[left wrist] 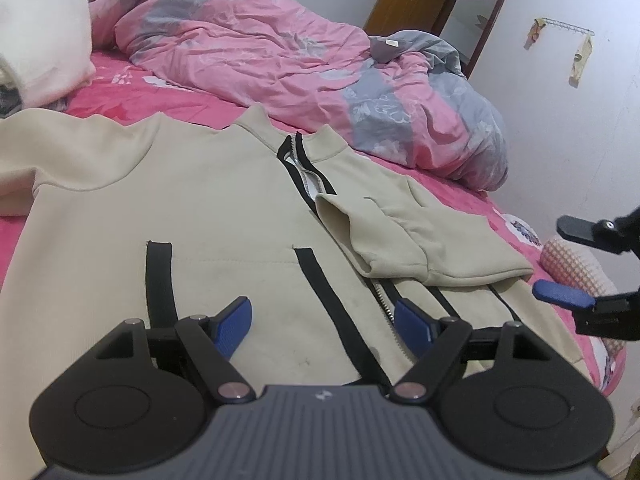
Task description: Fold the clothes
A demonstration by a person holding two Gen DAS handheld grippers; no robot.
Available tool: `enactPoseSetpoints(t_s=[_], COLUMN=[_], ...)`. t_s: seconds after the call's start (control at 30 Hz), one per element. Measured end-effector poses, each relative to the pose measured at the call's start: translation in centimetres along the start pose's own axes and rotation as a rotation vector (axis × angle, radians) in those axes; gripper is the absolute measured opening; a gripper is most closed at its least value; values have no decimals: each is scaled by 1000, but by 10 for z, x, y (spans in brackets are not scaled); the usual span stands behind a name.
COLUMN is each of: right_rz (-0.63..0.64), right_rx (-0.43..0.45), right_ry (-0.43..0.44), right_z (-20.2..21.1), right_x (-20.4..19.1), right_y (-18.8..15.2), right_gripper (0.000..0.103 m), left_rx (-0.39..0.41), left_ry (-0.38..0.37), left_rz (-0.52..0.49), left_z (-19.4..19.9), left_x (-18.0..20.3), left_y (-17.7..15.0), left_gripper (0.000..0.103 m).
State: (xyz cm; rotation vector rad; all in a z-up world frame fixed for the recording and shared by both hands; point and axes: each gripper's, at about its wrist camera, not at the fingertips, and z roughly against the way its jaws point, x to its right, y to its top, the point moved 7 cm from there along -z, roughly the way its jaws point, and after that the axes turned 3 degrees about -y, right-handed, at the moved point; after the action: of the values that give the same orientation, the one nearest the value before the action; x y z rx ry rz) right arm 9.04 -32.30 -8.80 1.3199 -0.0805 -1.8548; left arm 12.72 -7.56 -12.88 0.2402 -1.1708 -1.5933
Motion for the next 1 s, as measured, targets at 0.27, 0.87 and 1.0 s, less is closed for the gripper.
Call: enactPoseSetpoints(t_s=[0.27, 0.87, 1.0], right_rz=[-35, -229, -208], right_rx=[4, -5, 8], right_ry=[35, 12, -25], right_z=[-4, -67, -79], right_x=[13, 52, 50], right_y=[-5, 14, 20], right_gripper=[65, 64, 62], left_rx=[-11, -155, -179], left_ry=[-24, -61, -82], left_rz=[4, 53, 60], left_z=[-8, -123, -137], left_x=[9, -1, -6], left_y=[19, 88, 85], left_gripper=[80, 59, 53])
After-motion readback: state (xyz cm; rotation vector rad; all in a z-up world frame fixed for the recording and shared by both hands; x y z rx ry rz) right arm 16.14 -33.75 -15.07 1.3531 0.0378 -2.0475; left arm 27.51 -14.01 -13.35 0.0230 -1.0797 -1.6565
